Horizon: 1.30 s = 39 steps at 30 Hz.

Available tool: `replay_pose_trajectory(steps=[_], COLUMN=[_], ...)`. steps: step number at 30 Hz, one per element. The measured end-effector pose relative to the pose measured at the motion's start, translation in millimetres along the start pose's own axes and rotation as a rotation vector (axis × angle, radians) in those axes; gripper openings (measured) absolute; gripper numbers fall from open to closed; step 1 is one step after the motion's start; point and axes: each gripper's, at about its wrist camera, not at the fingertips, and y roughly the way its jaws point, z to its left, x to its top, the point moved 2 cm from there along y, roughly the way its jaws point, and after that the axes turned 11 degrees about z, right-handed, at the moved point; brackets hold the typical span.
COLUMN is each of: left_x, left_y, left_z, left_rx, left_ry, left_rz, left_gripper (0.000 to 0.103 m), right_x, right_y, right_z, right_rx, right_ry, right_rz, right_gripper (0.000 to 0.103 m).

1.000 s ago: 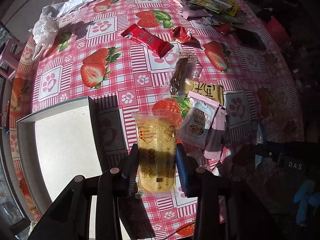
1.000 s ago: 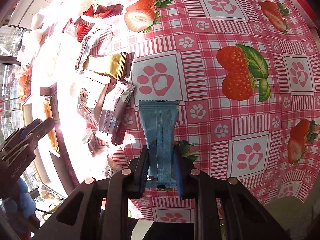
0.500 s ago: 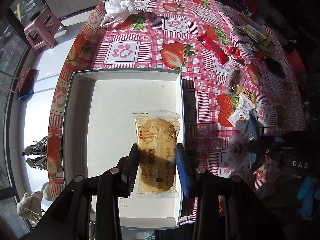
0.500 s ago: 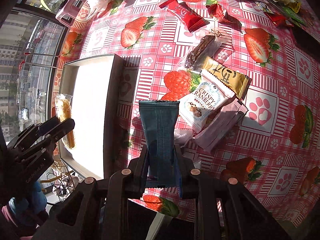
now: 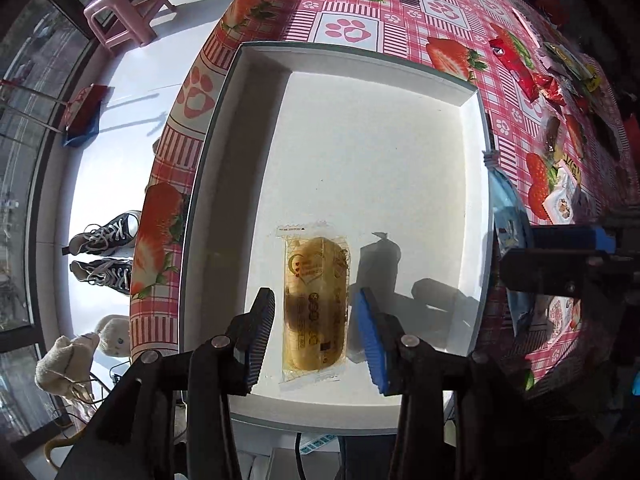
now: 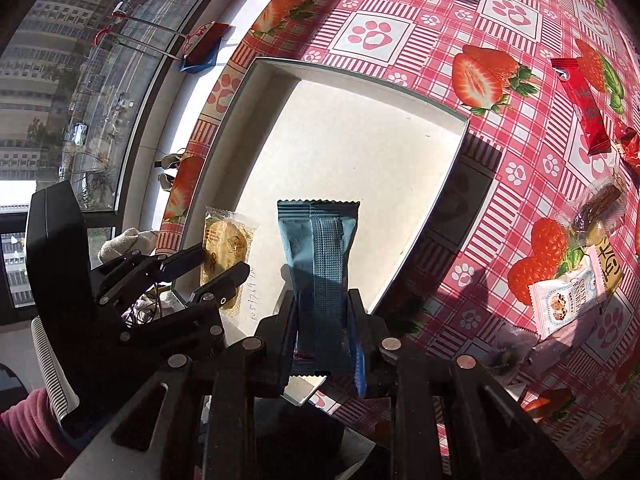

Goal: Organize snacks
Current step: 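Lower the yellow cake bun into the tray with left tool while right tool lowers the blue bar, then grasp a white-pink Crispy Cranberry packet from the table with the right tool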

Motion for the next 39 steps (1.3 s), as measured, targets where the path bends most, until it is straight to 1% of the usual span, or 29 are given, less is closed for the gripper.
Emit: replay_pose_trajectory(steps=[1,2,3,6,7,9,11,12,15,16,18,21,24,27,30,32,33,34,35,36,37,39], left_x=[-1,-1,-1,-1,1,2,1,1,-3,-9,-11,-10,-7,-2,4,9,11,14,13,15,18,19], left_y=[0,1,0,-7,-13,-17,-20,-22,-28,-31,-36,-43,-51,-61,-67,-68,-67,-68,-62,-59,-57,-39], left_z=[1,4,4,-2,-10,-18,-24,-26,-40,-48,-56,-71,-84,-97,-114,-129,-137,-144,-158,-169,-177,-208], left_rx=[0.002,0.003,0.005,0.003,-0.005,-0.004,0.016,0.021,0.019,0.023,0.027,0.026,0.030,0.044,0.060,0.069,0.067,0.068,0.071,0.078,0.090,0.106], left_ry=[0.000,0.002,0.006,0.035,0.052,0.076,0.099,0.110,0.142,0.153,0.182,0.223,0.275,0.324,0.370,0.399,0.413,0.428,0.441,0.456,0.469,0.479], left_rz=[-0.003,-0.012,-0.018,-0.009,0.008,0.013,0.009,0.008,0.029,0.031,0.034,0.038,0.046,0.044,0.030,0.017,0.012,0.012,0.001,-0.004,-0.008,-0.039], left_gripper=[0.066,0.070,0.075,0.076,0.076,0.076,0.077,0.079,0.079,0.079,0.079,0.079,0.079,0.079,0.079,0.079,0.079,0.080,0.080,0.080,0.080,0.080], right_x=[-1,-1,-10,-29,-41,-60,-80,-92,-133,-146,-171,-193,-200,-201,-205,-212,-216,-221,-227,-234,-238,-252], right_y=[4,7,7,4,1,3,8,12,29,36,45,56,66,79,89,89,88,86,85,84,83,80], right_z=[0,-2,-5,-25,-39,-66,-96,-113,-161,-174,-189,-190,-175,-158,-152,-149,-148,-146,-146,-147,-145,-156], right_rx=[-0.012,-0.035,-0.063,-0.128,-0.149,-0.202,-0.254,-0.262,-0.218,-0.203,-0.182,-0.187,-0.203,-0.282,-0.331,-0.330,-0.339,-0.349,-0.358,-0.369,-0.370,-0.358], right_ry=[-0.005,-0.004,-0.003,0.016,0.030,0.064,0.110,0.146,0.290,0.335,0.382,0.375,0.313,0.221,0.196,0.199,0.198,0.191,0.182,0.173,0.172,0.196], right_rz=[0.019,0.029,0.028,0.027,0.038,0.054,0.075,0.089,0.135,0.149,0.165,0.155,0.136,0.131,0.121,0.095,0.083,0.068,0.055,0.043,0.037,0.030], right_gripper=[0.060,0.080,0.102,0.102,0.102,0.102,0.102,0.102,0.102,0.102,0.102,0.102,0.102,0.102,0.101,0.093,0.083,0.069,0.061,0.046,0.042,0.042])
